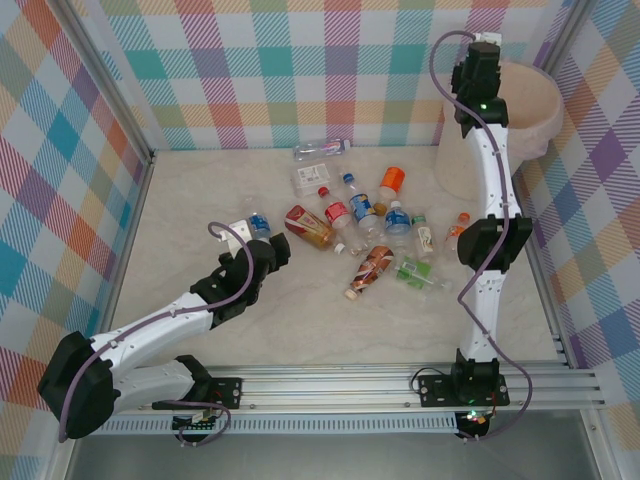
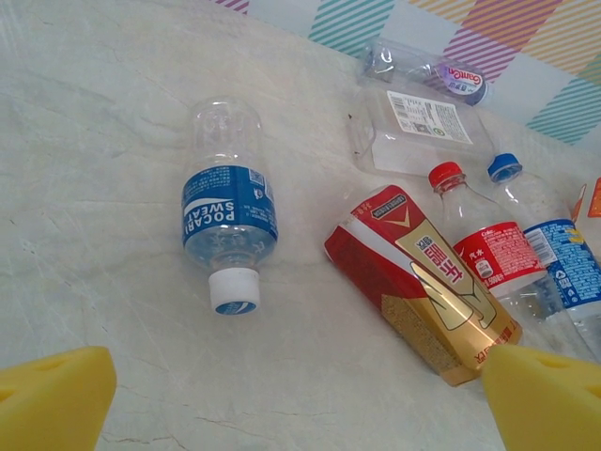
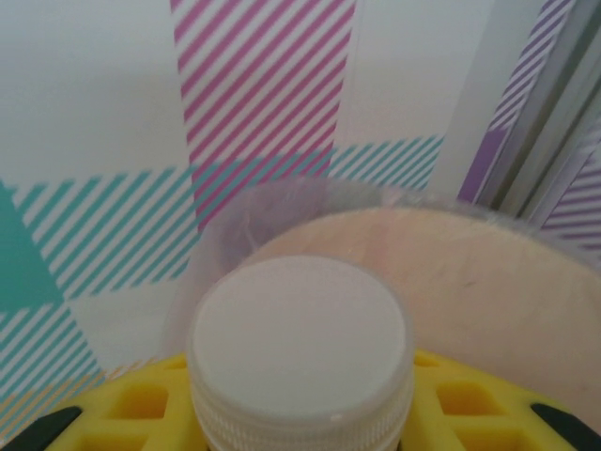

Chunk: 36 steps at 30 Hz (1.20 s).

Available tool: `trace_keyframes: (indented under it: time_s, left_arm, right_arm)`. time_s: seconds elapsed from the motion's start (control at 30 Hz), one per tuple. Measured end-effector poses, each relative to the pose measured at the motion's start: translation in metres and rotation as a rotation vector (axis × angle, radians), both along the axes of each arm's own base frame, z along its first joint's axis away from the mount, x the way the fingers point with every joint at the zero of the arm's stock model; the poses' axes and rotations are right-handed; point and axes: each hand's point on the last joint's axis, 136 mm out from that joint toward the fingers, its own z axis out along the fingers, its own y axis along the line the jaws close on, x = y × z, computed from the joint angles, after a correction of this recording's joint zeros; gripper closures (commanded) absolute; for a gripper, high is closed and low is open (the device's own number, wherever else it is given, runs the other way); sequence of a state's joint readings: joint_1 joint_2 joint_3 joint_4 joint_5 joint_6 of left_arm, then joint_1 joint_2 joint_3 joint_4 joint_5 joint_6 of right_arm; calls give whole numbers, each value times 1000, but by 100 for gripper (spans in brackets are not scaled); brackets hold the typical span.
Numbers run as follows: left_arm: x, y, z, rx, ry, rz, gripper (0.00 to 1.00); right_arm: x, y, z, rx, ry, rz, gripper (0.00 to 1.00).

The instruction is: Put the plastic bottles in the bin

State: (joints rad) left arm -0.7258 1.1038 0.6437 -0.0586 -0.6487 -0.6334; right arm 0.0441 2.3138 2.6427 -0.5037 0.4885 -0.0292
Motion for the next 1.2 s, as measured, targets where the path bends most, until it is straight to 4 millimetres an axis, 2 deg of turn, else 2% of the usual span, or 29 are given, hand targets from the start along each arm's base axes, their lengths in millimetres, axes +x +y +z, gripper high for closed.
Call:
trace_keyframes:
  time_s: [0.13, 0.27, 0.57, 0.73, 0.93, 1.03, 1.2]
  left_arm:
    - [0, 1, -1, 0, 2, 4, 0]
    - [-1, 2, -3, 10, 14, 5, 0]
    - [-2, 3, -4, 9, 16, 6, 0]
    - [-1, 3, -4, 8, 16, 8, 0]
    - [-1, 4, -4, 6, 17, 10, 0]
    - [0, 5, -4, 5, 17, 13, 0]
    - [0, 7, -4, -1, 17, 21, 0]
  right_arm:
    - [0, 2, -26, 50, 76, 32, 64]
    - [-4, 8, -37, 78, 120, 63, 64]
    - [-30, 26, -32, 178, 177, 147, 63]
    - [-32, 36, -28, 215, 171, 193, 60]
    - [-24, 46, -26, 272, 145, 256, 46]
    - [-16, 54, -32, 305, 140, 292, 37]
    - [-11, 66, -37, 344, 141, 350, 29]
